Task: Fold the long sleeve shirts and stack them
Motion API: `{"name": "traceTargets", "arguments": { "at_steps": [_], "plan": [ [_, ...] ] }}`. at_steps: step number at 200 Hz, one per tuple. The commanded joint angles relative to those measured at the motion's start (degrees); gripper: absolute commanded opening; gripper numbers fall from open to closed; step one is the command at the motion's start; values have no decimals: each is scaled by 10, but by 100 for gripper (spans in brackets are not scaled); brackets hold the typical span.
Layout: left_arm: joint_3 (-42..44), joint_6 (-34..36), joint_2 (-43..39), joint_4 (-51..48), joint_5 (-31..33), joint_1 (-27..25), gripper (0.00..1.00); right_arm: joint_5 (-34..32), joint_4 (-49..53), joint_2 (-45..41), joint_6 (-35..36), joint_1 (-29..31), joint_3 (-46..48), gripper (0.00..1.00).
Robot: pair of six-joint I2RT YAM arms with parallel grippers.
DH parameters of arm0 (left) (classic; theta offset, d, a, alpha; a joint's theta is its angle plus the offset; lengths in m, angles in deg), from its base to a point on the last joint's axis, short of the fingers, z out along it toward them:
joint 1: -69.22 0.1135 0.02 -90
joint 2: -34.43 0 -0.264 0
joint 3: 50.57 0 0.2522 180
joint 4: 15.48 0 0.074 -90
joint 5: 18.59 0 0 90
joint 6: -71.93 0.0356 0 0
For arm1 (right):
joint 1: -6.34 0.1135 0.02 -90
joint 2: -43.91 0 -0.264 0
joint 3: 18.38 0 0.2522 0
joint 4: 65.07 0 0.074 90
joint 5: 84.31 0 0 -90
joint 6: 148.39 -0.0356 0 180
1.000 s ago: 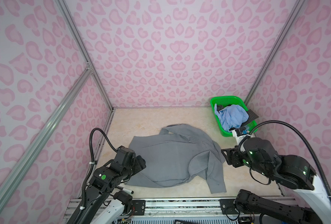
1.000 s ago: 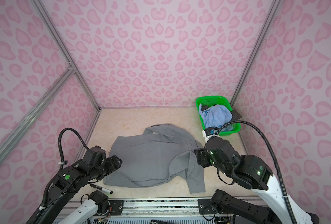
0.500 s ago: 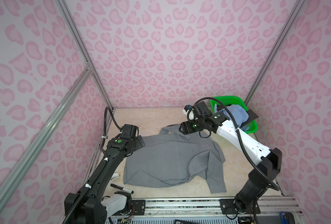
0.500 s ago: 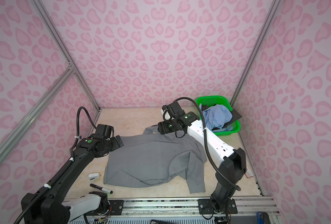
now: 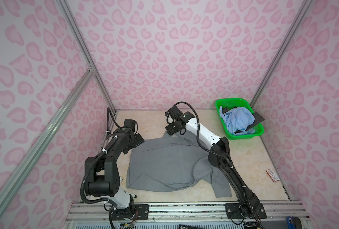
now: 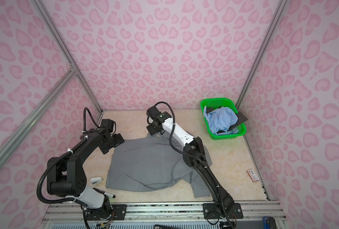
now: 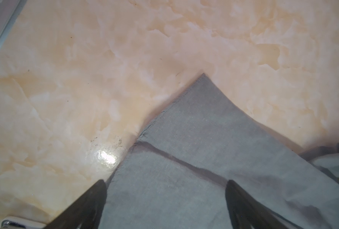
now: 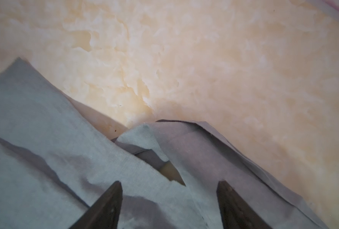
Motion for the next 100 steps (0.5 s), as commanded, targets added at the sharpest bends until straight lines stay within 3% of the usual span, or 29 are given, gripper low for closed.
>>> {"name": "traceTargets", "arguments": {
  "at_steps": [1, 20, 46, 78, 100],
  "plan": [
    [-32, 11, 35, -11, 28, 2, 94, -82, 2, 9, 52, 0, 15, 74],
    [-55, 12, 72, -17, 46, 2, 93, -116, -52, 2, 72, 6, 58, 71],
    [-81, 10, 114, -20, 51, 2, 88, -136, -74, 15, 90, 4, 54, 58],
    [-90, 12, 147, -16, 57, 0, 83, -94, -61, 45, 87, -13, 18, 47],
    [-89, 12, 163, -11, 55, -2, 78, -79, -63, 50, 85, -18, 16, 28]
  ]
}}
